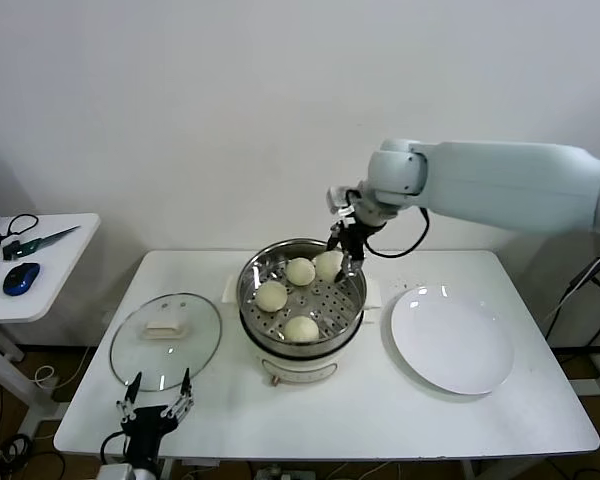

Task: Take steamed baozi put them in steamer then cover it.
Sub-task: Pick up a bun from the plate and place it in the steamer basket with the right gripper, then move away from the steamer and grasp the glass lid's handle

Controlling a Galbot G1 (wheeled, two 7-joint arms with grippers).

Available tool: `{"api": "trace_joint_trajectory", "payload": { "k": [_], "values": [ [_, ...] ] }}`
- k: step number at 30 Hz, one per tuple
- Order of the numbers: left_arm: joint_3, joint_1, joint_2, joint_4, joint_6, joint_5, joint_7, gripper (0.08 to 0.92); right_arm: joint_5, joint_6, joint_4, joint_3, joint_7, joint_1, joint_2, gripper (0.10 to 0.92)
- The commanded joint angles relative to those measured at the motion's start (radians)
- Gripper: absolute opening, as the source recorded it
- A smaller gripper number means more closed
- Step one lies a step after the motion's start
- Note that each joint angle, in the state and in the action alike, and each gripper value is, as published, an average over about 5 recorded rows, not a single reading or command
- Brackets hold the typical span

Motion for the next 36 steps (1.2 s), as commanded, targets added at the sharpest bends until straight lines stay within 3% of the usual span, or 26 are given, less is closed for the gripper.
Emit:
{"api": "trace_joint_trajectory", "payload": {
  "k": [1, 22, 32, 36],
  "values": [
    [-0.001, 0.001, -0.001, -0.004, 0.001, -0.002, 0.0, 0.823, -0.061, -0.039, -0.015, -0.003, 0.045, -0.13, 0.064, 0.696],
    [-0.003, 0.009, 0.004, -0.005, -0.006, -0.003, -0.003, 0.823, -0.132, -0.053, -0.054, 0.058, 0.071, -0.204, 0.03, 0.696],
    [-0.007, 0.008, 0.006, -0.014, 0.0, -0.005, -0.005, 0.823, 0.011, 0.068, -0.047, 0.073, -0.057, -0.024, -0.053, 0.82],
    [-0.009, 0.01, 0.007, -0.022, 0.013, -0.007, -0.008, 0.823, 0.099, 0.041, -0.054, 0.241, 0.027, -0.047, -0.155, 0.822]
  ]
}}
